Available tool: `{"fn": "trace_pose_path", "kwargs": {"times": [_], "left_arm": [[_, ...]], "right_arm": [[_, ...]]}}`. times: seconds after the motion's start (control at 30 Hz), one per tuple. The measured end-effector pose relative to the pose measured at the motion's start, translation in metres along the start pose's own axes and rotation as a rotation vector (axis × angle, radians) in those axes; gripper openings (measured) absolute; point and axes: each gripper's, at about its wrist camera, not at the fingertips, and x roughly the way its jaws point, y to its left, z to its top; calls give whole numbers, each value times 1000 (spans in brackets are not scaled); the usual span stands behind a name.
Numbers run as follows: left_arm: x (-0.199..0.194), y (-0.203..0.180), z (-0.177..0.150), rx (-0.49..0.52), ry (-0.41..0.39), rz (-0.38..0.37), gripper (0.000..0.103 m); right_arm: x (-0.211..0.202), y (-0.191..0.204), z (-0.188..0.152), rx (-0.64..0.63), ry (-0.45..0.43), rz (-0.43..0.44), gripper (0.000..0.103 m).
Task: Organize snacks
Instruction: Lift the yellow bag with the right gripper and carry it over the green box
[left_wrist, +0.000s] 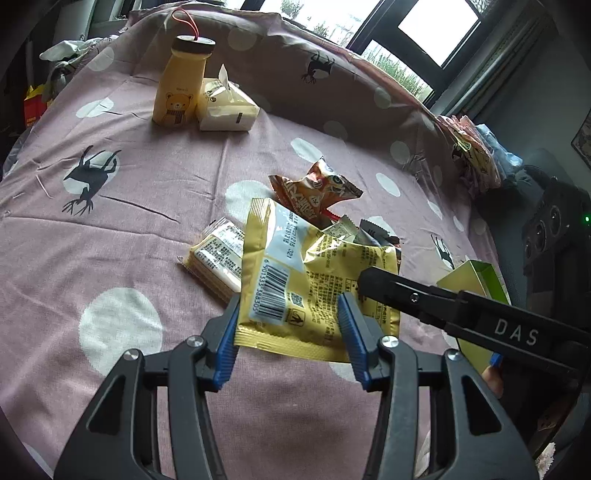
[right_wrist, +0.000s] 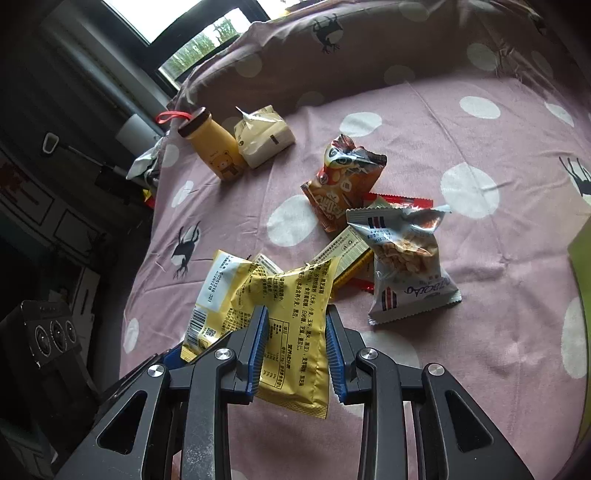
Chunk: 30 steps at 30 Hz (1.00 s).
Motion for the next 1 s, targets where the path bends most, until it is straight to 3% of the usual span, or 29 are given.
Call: {"fn": "trace_pose_path", "kwargs": {"times": [1.0], "left_arm": [[-20, -14, -3, 22, -57, -55, 51]], "right_arm": [[-37, 18, -6, -76, -74, -58, 33]]}}
